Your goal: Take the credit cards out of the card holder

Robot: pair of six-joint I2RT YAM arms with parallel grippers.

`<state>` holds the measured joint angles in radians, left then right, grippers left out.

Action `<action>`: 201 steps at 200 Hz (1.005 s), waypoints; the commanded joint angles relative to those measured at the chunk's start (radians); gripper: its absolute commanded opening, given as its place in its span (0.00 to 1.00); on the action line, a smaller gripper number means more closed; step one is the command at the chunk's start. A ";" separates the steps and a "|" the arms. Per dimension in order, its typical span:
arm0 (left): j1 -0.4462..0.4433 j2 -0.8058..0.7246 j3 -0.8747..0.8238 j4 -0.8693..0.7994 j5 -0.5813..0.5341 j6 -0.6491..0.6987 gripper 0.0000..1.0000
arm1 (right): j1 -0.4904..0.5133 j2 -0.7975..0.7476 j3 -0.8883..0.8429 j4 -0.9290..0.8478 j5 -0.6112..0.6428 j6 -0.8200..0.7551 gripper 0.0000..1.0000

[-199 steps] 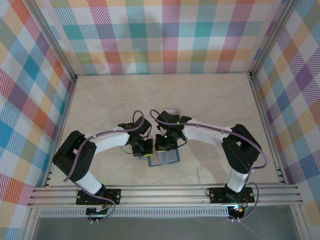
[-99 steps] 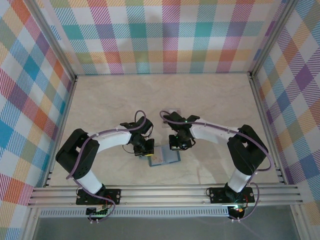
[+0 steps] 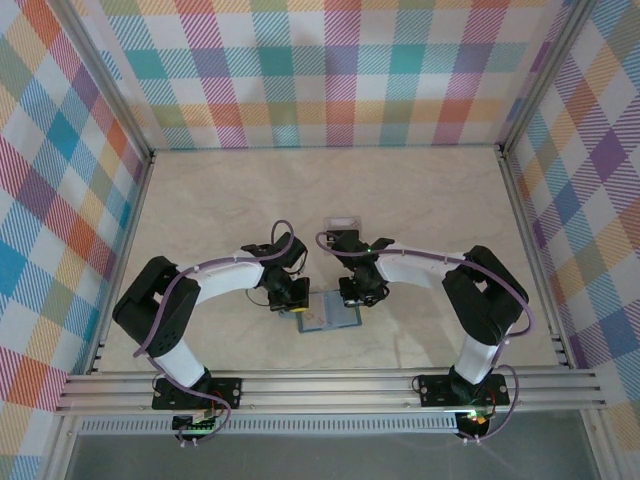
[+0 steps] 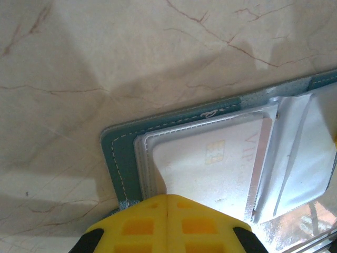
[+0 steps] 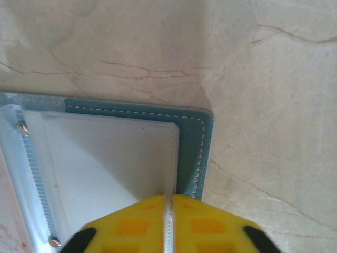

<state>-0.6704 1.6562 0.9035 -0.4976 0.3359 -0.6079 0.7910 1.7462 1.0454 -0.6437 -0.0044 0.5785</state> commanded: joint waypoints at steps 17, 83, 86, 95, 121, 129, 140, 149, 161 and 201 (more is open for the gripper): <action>-0.012 0.020 -0.001 -0.066 -0.053 0.024 0.02 | -0.006 -0.062 -0.020 -0.039 -0.001 0.010 0.30; -0.070 -0.004 0.102 -0.102 -0.034 0.020 0.02 | -0.006 -0.149 0.002 -0.090 -0.017 0.037 0.33; -0.074 0.002 0.106 -0.101 -0.033 0.018 0.02 | -0.006 -0.150 0.001 -0.090 -0.018 0.038 0.33; -0.087 0.019 0.120 -0.097 -0.026 0.015 0.02 | -0.005 -0.150 -0.002 -0.088 -0.020 0.040 0.33; -0.122 0.094 0.167 -0.085 -0.015 0.007 0.02 | -0.006 -0.148 -0.014 -0.071 -0.034 0.043 0.33; -0.129 0.114 0.183 -0.084 -0.014 0.005 0.02 | -0.005 -0.152 -0.017 -0.070 -0.035 0.047 0.33; -0.138 0.137 0.198 -0.073 -0.013 0.003 0.02 | -0.005 -0.156 -0.025 -0.067 -0.035 0.052 0.33; -0.141 0.154 0.212 -0.069 -0.009 0.002 0.02 | -0.006 -0.164 -0.031 -0.066 -0.035 0.056 0.33; -0.144 0.177 0.234 -0.071 -0.005 0.003 0.02 | -0.006 -0.181 -0.041 -0.066 -0.033 0.061 0.33; -0.164 0.212 0.302 -0.099 -0.007 0.012 0.02 | -0.007 -0.234 -0.075 -0.063 -0.039 0.078 0.34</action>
<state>-0.8078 1.8435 1.1614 -0.5705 0.3241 -0.6052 0.7910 1.5539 0.9882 -0.6979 -0.0269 0.6308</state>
